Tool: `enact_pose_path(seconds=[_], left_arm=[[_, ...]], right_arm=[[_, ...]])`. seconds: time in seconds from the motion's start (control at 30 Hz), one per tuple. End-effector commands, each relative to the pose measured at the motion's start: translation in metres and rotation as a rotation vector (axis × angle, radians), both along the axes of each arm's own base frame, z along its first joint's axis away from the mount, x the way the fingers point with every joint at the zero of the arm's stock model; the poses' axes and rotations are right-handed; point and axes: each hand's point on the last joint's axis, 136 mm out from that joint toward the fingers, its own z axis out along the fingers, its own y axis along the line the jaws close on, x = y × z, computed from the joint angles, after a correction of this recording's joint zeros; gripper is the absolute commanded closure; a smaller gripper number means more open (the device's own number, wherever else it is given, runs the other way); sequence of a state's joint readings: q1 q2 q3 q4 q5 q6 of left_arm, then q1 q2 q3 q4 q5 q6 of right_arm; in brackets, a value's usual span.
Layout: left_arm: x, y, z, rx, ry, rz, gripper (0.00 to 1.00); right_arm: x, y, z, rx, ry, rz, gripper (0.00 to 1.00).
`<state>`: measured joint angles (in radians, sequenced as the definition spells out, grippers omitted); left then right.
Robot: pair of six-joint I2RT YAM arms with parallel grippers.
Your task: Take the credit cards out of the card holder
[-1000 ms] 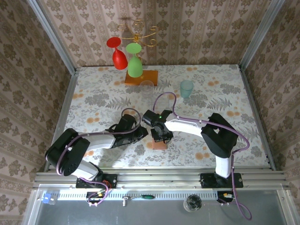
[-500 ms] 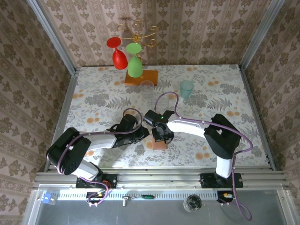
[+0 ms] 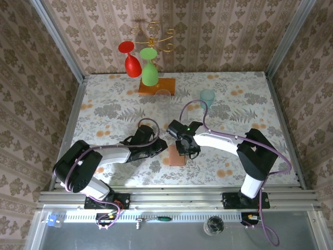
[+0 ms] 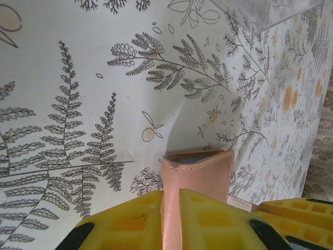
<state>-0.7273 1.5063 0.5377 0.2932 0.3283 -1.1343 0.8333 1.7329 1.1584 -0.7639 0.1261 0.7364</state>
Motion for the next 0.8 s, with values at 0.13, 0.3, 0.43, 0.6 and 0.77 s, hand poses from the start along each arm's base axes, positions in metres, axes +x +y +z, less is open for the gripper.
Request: enact_pose_path(seconds=[0.13,0.3,0.43,0.6,0.77], left_arm=[[0.005,-0.01,0.006,-0.02,-0.007,-0.003,0.84],[0.004,-0.009,0.005,-0.016,-0.002,-0.004,0.84],[0.005,-0.01,0.005,-0.017,-0.002,-0.006,0.84],[0.004,-0.011,0.005,-0.016,0.002,-0.008,0.83],[0.004,-0.01,0.005,-0.016,0.001,-0.007,0.83]], right_arm=[[-0.004,0.0,-0.004,0.071,0.013,-0.046,0.79],[-0.003,0.001,-0.011,0.091,0.018,-0.062,0.79],[-0.002,0.0,-0.017,0.086,0.023,-0.067,0.79],[-0.001,0.001,-0.023,0.082,0.031,-0.065,0.8],[-0.001,0.001,-0.025,0.078,0.035,-0.055,0.81]])
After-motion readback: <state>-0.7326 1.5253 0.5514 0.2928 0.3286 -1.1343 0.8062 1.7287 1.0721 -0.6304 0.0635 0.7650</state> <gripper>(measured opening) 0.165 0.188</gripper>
